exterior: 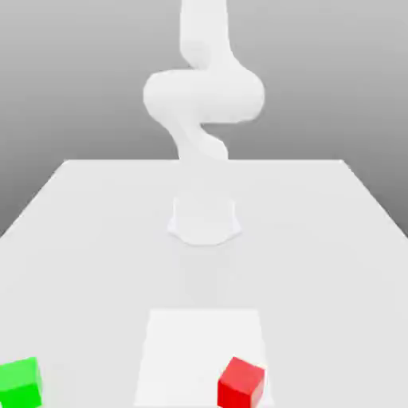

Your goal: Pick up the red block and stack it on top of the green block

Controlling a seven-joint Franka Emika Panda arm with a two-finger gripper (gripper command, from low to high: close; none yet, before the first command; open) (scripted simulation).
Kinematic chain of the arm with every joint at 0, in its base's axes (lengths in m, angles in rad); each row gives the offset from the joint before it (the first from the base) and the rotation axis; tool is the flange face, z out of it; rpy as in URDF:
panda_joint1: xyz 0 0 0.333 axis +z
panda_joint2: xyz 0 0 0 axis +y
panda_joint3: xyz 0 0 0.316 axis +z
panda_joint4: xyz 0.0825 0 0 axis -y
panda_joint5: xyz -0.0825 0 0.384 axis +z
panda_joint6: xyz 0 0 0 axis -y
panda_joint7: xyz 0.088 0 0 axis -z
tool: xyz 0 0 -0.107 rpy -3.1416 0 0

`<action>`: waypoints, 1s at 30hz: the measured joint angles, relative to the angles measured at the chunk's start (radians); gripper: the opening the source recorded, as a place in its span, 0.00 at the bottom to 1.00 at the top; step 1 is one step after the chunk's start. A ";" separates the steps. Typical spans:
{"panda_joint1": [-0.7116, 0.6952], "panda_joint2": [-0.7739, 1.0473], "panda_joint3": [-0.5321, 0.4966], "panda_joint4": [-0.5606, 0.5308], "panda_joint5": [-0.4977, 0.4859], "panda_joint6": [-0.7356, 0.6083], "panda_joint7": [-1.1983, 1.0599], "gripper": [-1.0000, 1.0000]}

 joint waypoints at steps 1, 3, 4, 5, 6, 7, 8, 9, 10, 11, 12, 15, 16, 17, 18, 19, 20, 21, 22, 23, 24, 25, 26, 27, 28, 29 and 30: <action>-0.015 0.039 0.018 -0.005 -0.009 0.013 0.029 0.50; -0.040 0.114 0.049 -0.013 -0.028 0.037 0.085 0.50; -0.052 0.151 0.063 -0.017 -0.038 0.049 0.113 0.50; -0.062 0.188 0.077 -0.021 -0.048 0.061 0.141 0.50; -0.072 0.224 0.090 -0.025 -0.059 0.073 0.169 0.50; -0.082 0.261 0.102 -0.030 -0.070 0.085 0.197 0.50; -0.090 0.297 0.113 -0.034 -0.081 0.097 0.226 0.50; -0.098 0.334 0.124 -0.038 -0.092 0.108 0.254 0.50; -0.105 0.371 0.134 -0.042 -0.103 0.120 0.282 0.50; -0.111 0.407 0.142 -0.046 -0.113 0.132 0.310 0.50; -0.117 0.444 0.150 -0.050 -0.124 0.143 0.338 0.50; -0.124 0.553 0.164 -0.062 -0.151 0.178 0.419 0.50; -0.124 0.589 0.167 -0.066 -0.158 0.190 0.444 0.50; -0.121 0.625 0.166 -0.070 -0.163 0.202 0.468 0.50; -0.120 0.660 0.168 -0.075 -0.167 0.215 0.491 0.50; -0.117 0.695 0.168 -0.079 -0.168 0.228 0.513 0.50; -0.117 0.730 0.170 -0.084 -0.167 0.240 0.533 0.50; -0.114 0.764 0.171 -0.088 -0.164 0.253 0.551 0.50; -0.111 0.798 0.172 -0.093 -0.159 0.267 0.568 0.50; -0.107 0.831 0.173 -0.098 -0.151 0.280 0.583 0.50; -0.105 0.864 0.175 -0.103 -0.140 0.294 0.596 0.50; -0.103 0.896 0.178 -0.107 -0.126 0.308 0.607 0.50; -0.101 0.928 0.182 -0.111 -0.114 0.323 0.616 0.50; -0.097 0.963 0.178 -0.110 -0.116 0.346 0.627 0.50; -0.090 0.998 0.170 -0.106 -0.125 0.372 0.639 0.50; -0.079 1.034 0.156 -0.101 -0.136 0.400 0.649 0.50; -0.068 1.071 0.142 -0.095 -0.151 0.430 0.662 0.50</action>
